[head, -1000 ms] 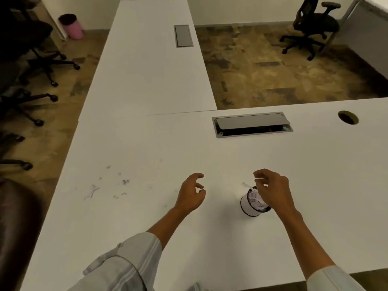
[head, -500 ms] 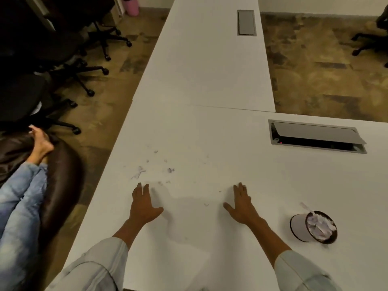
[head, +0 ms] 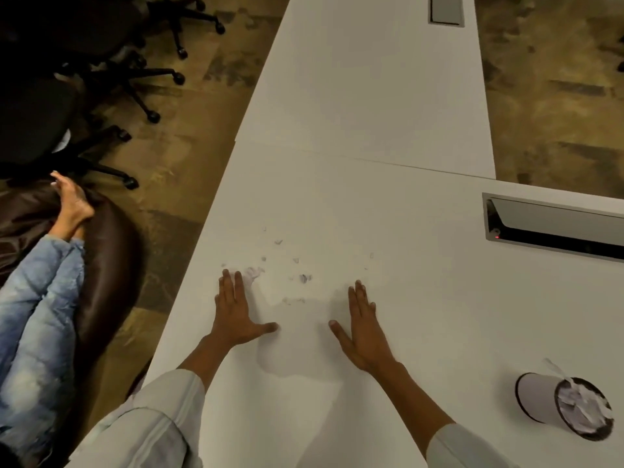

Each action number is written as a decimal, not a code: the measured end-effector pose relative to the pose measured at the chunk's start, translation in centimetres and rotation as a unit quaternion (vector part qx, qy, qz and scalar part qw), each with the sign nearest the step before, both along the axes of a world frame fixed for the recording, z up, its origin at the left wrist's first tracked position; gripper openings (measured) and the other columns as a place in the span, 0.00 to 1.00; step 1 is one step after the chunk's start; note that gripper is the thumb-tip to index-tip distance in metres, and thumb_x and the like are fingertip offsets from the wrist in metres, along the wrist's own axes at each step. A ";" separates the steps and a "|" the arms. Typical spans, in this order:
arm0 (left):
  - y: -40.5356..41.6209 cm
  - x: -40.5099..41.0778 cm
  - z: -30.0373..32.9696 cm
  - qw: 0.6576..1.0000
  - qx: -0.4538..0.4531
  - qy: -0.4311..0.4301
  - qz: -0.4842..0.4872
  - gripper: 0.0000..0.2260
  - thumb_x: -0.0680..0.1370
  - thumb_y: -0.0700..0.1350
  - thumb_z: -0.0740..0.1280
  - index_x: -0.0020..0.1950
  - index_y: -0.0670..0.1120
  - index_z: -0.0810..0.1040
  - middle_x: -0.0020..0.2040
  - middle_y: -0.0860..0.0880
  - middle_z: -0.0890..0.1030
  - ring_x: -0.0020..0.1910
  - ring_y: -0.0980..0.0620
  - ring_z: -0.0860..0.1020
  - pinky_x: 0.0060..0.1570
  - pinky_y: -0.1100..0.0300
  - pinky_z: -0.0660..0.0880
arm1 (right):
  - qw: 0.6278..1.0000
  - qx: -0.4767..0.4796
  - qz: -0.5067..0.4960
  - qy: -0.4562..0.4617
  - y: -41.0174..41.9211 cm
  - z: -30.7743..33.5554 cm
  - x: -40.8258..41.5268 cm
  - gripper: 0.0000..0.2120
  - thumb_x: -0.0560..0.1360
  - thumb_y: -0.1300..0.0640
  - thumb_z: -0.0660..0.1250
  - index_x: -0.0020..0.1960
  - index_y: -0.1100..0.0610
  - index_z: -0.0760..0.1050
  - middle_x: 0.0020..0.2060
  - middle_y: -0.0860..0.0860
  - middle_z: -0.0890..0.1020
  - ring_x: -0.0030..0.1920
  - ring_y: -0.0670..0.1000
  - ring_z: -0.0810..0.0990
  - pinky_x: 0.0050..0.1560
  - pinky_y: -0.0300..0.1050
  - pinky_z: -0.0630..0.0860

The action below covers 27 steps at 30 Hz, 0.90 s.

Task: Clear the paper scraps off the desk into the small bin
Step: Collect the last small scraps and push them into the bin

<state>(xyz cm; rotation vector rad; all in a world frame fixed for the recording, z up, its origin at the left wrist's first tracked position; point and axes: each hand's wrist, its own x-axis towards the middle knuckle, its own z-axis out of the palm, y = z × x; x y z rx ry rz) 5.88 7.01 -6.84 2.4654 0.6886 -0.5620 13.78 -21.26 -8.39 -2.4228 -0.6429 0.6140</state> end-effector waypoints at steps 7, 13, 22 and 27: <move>3.9 2.9 -1.0 0.999 0.002 -0.029 0.031 0.67 0.50 0.84 0.54 0.74 0.48 0.29 0.76 0.45 0.31 0.76 0.44 0.33 0.74 0.38 0.42 | 0.988 -0.095 -0.120 -0.007 -0.7 -0.2 10.6 0.45 0.75 0.30 0.47 0.77 0.61 0.38 0.78 0.56 0.39 0.77 0.52 0.36 0.77 0.60 0.39; 3.6 5.9 -3.2 0.991 -0.002 -0.132 -0.021 0.59 0.59 0.81 0.54 0.75 0.50 0.31 0.77 0.50 0.33 0.77 0.50 0.35 0.75 0.43 0.37 | 0.990 -0.123 -0.006 -0.073 3.6 -2.2 11.1 0.47 0.73 0.27 0.42 0.78 0.60 0.36 0.78 0.55 0.38 0.77 0.52 0.32 0.77 0.58 0.37; 5.3 12.4 -3.7 0.979 -0.065 -0.162 -0.107 0.50 0.66 0.78 0.50 0.74 0.52 0.29 0.76 0.55 0.30 0.75 0.56 0.30 0.72 0.40 0.29 | 0.975 -0.041 0.206 -0.072 12.3 -1.7 12.9 0.44 0.76 0.31 0.49 0.78 0.58 0.35 0.78 0.53 0.37 0.77 0.48 0.33 0.78 0.56 0.39; 4.7 12.7 -3.4 0.973 -0.108 -0.153 -0.134 0.41 0.70 0.75 0.47 0.74 0.58 0.33 0.77 0.58 0.34 0.74 0.60 0.30 0.71 0.38 0.29 | 0.940 -0.060 0.328 -0.074 15.9 -1.2 13.9 0.41 0.77 0.39 0.56 0.78 0.58 0.39 0.78 0.54 0.40 0.77 0.53 0.35 0.78 0.58 0.40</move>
